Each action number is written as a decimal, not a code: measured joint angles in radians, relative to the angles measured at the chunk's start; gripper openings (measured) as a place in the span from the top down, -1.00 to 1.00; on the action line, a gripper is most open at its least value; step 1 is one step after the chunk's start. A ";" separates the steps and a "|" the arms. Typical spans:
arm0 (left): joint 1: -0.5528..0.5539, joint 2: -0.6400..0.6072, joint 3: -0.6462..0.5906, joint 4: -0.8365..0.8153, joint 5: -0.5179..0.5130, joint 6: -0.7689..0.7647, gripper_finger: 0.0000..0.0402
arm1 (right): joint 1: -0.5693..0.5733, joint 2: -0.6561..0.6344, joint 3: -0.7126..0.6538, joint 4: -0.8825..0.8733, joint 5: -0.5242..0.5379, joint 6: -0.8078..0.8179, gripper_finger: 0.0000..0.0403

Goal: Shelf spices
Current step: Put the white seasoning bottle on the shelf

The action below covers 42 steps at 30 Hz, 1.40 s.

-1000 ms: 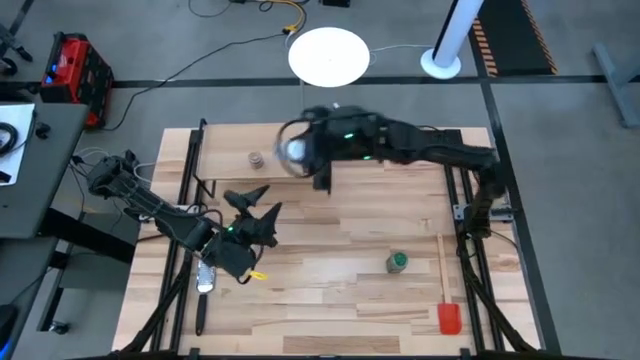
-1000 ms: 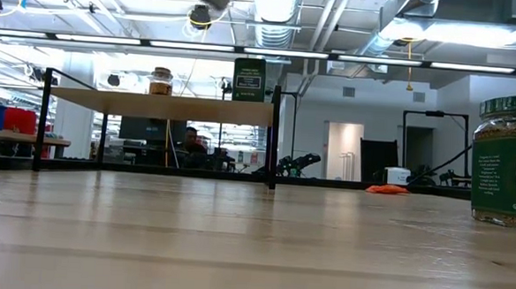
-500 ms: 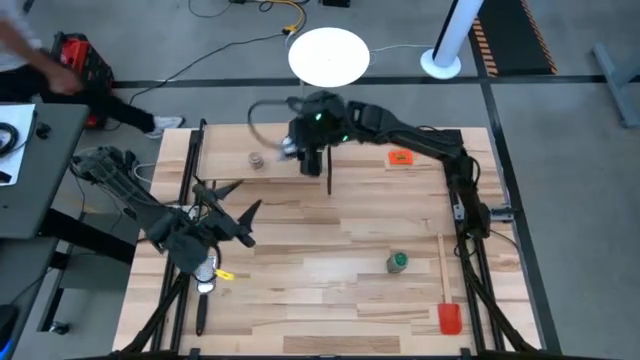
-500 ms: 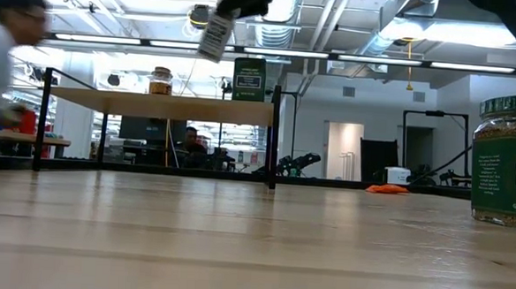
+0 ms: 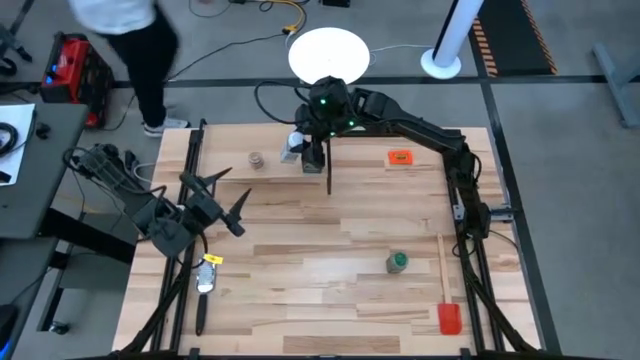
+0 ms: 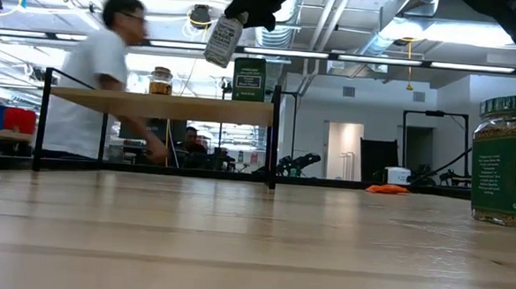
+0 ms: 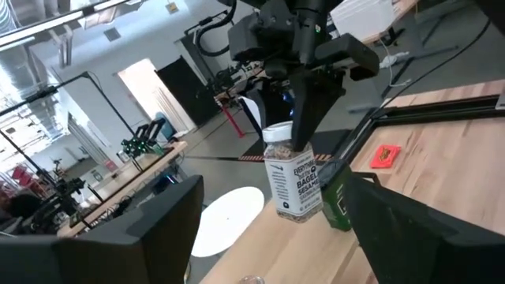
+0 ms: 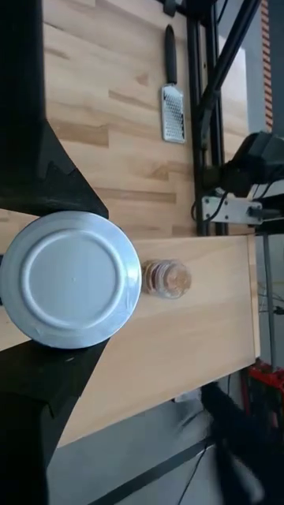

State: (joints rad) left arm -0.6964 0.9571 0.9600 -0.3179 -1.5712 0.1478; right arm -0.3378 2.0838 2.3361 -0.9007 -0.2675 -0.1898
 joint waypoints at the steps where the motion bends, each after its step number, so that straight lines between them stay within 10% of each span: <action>1: 0.000 0.002 0.000 -0.014 0.000 -0.016 -0.46 | 0.000 0.000 -0.001 0.002 -0.001 0.000 -0.04; 42: 0.000 0.010 0.000 -0.194 0.047 -0.250 -0.46 | 0.023 0.096 -0.002 -0.010 0.094 -0.020 -0.04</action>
State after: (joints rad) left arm -0.6964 0.9667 0.9600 -0.5116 -1.5241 -0.1018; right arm -0.3145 2.1801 2.3341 -0.9110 -0.1737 -0.2096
